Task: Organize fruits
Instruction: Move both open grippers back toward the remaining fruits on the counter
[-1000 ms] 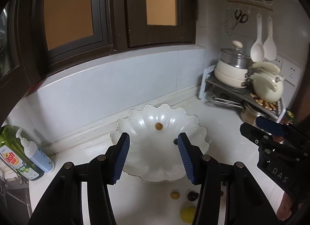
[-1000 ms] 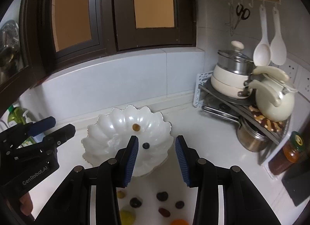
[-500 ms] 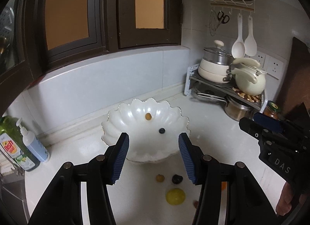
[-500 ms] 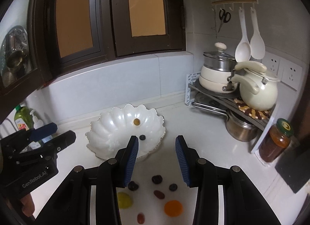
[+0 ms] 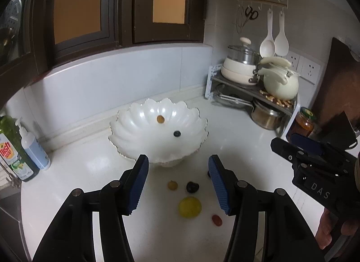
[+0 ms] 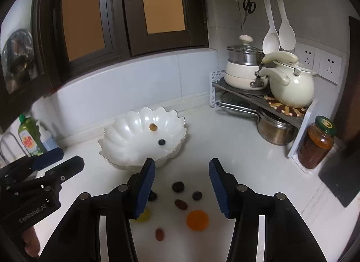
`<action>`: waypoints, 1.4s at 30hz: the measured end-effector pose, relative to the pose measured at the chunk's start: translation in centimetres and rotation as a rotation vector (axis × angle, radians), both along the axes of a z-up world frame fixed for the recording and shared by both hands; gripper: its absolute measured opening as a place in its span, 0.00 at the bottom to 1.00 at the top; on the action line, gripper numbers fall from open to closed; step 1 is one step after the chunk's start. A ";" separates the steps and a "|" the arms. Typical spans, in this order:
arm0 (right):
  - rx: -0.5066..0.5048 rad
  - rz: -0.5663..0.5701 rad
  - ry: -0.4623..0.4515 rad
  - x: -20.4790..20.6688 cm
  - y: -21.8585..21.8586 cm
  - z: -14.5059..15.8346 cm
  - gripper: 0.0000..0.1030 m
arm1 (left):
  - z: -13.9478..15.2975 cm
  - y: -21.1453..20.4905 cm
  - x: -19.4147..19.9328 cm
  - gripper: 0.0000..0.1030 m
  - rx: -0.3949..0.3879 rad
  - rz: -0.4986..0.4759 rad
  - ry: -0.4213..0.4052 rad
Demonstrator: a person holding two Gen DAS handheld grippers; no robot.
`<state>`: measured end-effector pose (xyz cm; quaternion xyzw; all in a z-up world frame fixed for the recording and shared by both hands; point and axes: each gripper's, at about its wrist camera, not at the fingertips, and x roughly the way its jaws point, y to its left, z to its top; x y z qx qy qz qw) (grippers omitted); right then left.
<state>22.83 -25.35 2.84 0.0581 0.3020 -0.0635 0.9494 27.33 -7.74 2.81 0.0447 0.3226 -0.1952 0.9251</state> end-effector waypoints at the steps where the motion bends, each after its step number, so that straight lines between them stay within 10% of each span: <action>1: -0.005 -0.004 0.003 -0.1 0.0 -0.1 0.50 | -0.2 0.0 -0.1 0.54 -0.001 -0.001 0.006; 42: 0.109 -0.004 0.339 1.1 -2.5 -12.0 0.57 | -11.0 -3.0 1.4 0.65 0.109 -0.062 0.268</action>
